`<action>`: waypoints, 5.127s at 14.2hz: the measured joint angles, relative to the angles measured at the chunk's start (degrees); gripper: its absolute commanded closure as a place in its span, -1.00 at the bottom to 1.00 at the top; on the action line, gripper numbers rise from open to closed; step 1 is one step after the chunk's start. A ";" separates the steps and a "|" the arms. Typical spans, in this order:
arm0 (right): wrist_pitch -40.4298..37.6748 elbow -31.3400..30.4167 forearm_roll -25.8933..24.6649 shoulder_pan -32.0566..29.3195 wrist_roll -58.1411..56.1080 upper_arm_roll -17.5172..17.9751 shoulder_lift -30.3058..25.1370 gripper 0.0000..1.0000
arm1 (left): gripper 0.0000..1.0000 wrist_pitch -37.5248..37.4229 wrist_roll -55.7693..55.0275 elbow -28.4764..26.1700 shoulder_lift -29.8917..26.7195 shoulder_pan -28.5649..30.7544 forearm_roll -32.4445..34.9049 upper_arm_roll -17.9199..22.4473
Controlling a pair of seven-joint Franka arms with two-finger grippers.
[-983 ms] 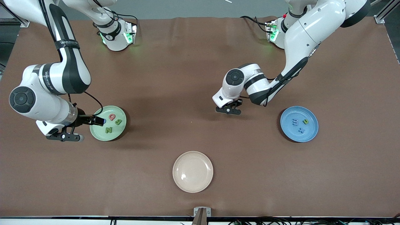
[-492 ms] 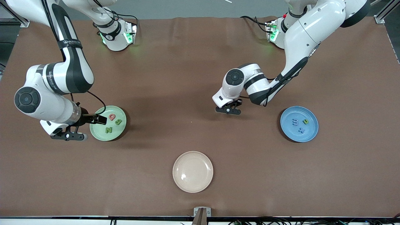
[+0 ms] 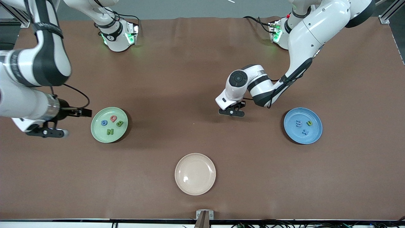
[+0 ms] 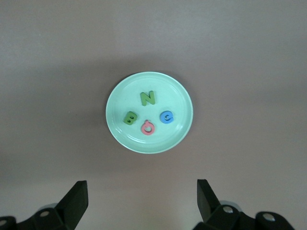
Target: Sort upper and lower case letters into plates
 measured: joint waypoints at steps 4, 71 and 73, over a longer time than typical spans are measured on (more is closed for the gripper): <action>-3.20 5.05 -0.74 -2.41 -2.06 -0.14 -0.06 -1.00 | 0.69 -3.91 0.16 0.43 -3.13 2.02 0.01 -1.82; 1.14 -11.71 0.03 -4.61 -2.76 0.22 -21.71 -1.00 | -1.00 -27.78 54.57 8.82 -32.08 61.16 -32.94 -28.01; 1.14 -11.74 0.06 -4.60 -2.76 0.41 -21.71 -1.00 | -1.00 -32.45 54.57 12.56 -33.55 61.17 -35.80 -27.08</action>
